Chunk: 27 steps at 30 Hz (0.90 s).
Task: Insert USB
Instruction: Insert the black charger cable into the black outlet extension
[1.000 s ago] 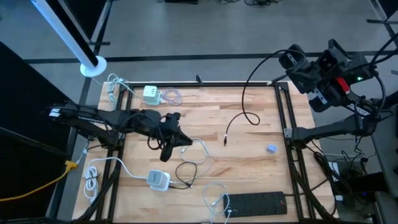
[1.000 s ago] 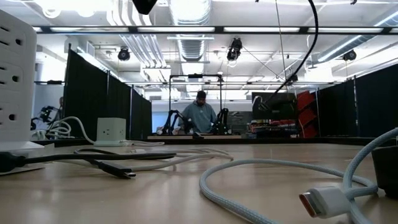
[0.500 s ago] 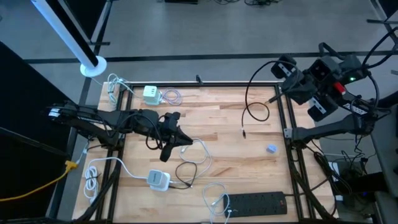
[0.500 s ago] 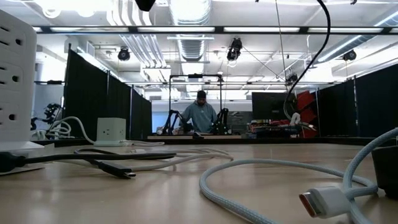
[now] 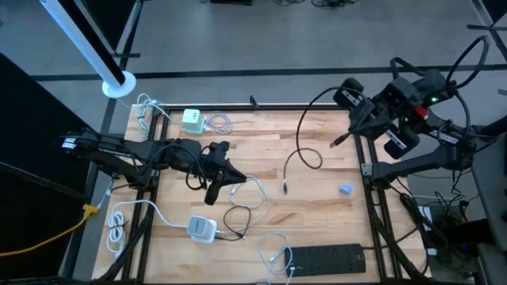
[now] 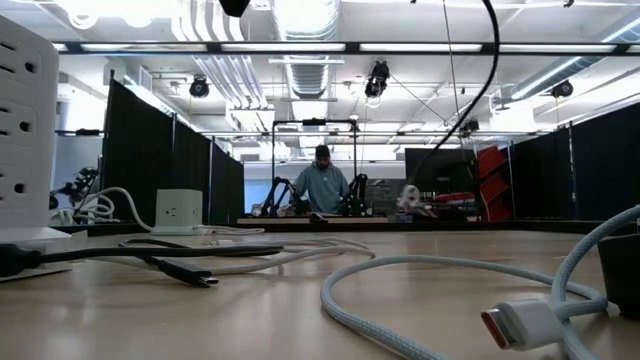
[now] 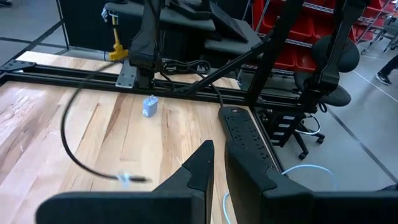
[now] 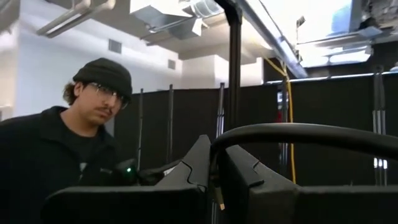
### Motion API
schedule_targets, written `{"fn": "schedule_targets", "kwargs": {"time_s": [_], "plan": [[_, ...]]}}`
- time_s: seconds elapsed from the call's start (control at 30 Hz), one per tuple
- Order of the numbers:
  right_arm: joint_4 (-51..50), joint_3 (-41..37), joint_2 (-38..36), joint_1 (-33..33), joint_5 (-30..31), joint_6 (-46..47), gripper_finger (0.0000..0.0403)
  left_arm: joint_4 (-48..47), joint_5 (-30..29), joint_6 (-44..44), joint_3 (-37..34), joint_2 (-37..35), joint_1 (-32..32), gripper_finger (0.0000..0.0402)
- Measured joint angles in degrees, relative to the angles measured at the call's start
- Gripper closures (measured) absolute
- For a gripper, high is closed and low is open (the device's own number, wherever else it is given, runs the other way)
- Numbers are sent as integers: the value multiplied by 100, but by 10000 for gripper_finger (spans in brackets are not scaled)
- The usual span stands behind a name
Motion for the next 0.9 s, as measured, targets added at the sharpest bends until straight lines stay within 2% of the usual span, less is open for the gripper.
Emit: {"fn": "schedule_targets", "kwargs": {"time_s": [0.9], "plan": [[-684,0,57,0,-139,-667,397,246,-197,121,-2,-142,68,374]]}}
